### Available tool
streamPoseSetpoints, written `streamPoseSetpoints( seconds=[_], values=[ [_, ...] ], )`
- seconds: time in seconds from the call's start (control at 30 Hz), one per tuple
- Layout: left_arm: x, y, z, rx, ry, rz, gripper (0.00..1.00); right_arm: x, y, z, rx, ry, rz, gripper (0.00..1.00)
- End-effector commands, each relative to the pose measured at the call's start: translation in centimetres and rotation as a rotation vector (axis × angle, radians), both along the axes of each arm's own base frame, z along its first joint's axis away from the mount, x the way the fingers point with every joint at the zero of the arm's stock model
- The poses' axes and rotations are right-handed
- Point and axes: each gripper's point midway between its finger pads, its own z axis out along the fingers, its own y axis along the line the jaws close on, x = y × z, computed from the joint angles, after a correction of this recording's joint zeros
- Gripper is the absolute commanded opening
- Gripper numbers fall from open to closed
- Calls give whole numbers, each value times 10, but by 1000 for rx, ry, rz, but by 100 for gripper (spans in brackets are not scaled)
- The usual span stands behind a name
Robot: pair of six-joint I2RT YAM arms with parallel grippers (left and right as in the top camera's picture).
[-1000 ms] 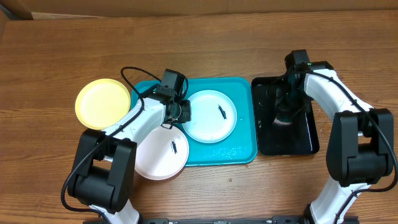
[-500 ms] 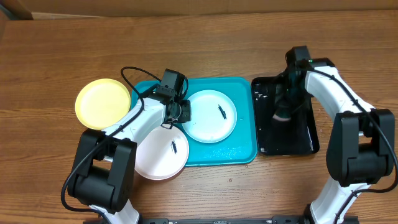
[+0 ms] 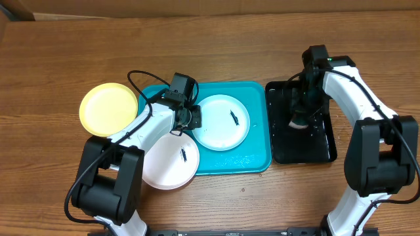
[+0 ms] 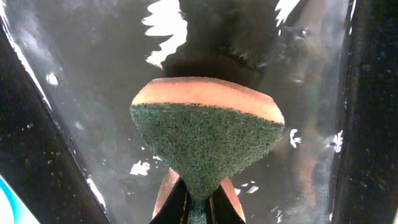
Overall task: Clean dirty plates on tray and stack at the side
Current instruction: 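Grasp the sponge with the right gripper and rub it in the black tray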
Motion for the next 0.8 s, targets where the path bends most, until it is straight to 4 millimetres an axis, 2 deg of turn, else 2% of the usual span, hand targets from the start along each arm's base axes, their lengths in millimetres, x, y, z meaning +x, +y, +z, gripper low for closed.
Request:
streamPoseSetpoints(
  seconds=[0.0, 0.13, 0.43, 0.77],
  values=[
    [-1, 5, 1, 20, -7, 44, 4, -1, 11, 7, 4, -26, 96, 4],
    [-1, 7, 1, 26, -8, 57, 4, 0, 17, 7, -18, -37, 117, 4],
    [-1, 7, 1, 26, -8, 60, 4, 0, 12, 10, -69, -37, 122, 4],
    [5, 12, 2, 15, -18, 131, 4, 16, 15, 55, -65, -71, 121, 4]
  ],
)
